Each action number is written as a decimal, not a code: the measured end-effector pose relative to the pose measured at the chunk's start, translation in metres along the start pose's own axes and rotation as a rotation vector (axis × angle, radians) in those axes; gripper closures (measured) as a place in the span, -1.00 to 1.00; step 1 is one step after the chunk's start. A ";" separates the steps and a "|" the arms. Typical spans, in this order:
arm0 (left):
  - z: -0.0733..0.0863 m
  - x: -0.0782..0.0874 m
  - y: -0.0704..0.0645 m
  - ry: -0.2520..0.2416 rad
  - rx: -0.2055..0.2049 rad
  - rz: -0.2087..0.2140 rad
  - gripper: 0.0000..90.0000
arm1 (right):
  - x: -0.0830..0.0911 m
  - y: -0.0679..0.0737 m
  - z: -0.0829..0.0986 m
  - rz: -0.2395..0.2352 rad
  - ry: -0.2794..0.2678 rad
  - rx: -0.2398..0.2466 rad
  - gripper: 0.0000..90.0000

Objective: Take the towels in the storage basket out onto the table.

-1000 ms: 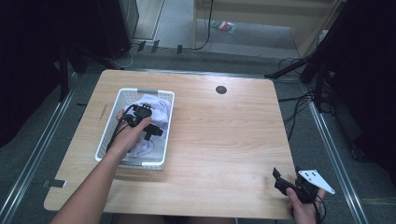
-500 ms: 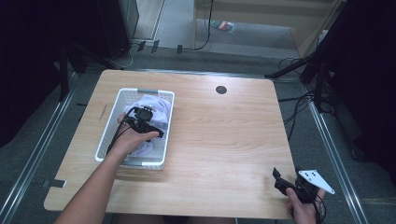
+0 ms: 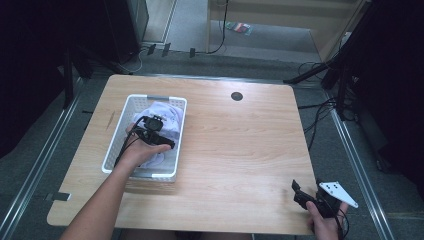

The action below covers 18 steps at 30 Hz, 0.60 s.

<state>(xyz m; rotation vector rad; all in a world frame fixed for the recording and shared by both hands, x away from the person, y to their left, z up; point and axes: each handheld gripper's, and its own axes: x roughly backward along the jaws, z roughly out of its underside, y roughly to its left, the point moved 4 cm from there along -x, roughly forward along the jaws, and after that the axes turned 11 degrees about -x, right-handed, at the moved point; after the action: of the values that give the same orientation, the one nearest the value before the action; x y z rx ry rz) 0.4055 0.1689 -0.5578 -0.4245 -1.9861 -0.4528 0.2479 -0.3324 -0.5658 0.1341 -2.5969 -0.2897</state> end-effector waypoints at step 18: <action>0.004 0.011 0.013 -0.011 0.038 -0.041 0.02 | 0.000 0.000 0.000 -0.004 0.002 -0.001 -0.72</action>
<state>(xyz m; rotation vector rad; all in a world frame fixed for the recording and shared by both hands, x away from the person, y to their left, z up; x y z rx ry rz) 0.4041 0.1835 -0.5480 -0.3638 -2.0136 -0.4392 0.2477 -0.3324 -0.5658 0.1389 -2.5950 -0.2927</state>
